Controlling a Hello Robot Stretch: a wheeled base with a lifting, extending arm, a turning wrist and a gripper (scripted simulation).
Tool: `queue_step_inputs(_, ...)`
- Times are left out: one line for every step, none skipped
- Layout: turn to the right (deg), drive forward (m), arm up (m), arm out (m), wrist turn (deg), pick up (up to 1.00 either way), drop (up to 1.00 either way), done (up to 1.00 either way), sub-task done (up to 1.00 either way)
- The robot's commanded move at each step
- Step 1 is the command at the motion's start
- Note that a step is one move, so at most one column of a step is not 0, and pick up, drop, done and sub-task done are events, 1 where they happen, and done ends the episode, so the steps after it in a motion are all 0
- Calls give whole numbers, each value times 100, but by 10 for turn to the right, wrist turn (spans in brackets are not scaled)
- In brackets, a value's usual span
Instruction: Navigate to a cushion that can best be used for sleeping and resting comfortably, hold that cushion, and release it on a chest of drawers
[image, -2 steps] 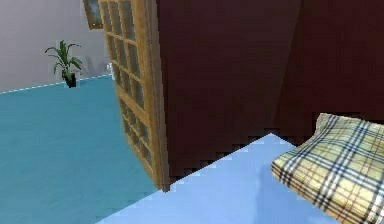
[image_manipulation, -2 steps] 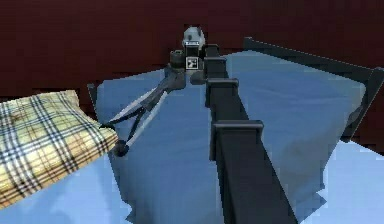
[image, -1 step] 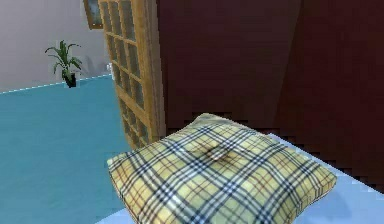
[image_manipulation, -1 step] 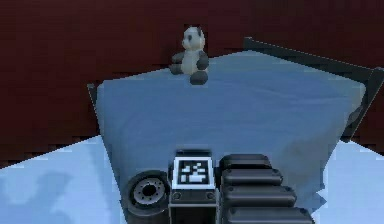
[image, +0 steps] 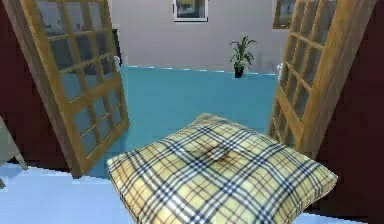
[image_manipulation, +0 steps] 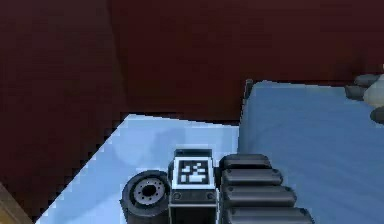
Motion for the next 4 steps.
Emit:
queue_step_inputs(-450,0,0,0,0,0,0,0,0)
queue_step_inputs(-60,0,0,0,0,0,0,0,0)
queue_step_inputs(0,70,0,0,0,0,0,0,0)
queue_step_inputs(-270,0,0,0,0,0,0,0,0)
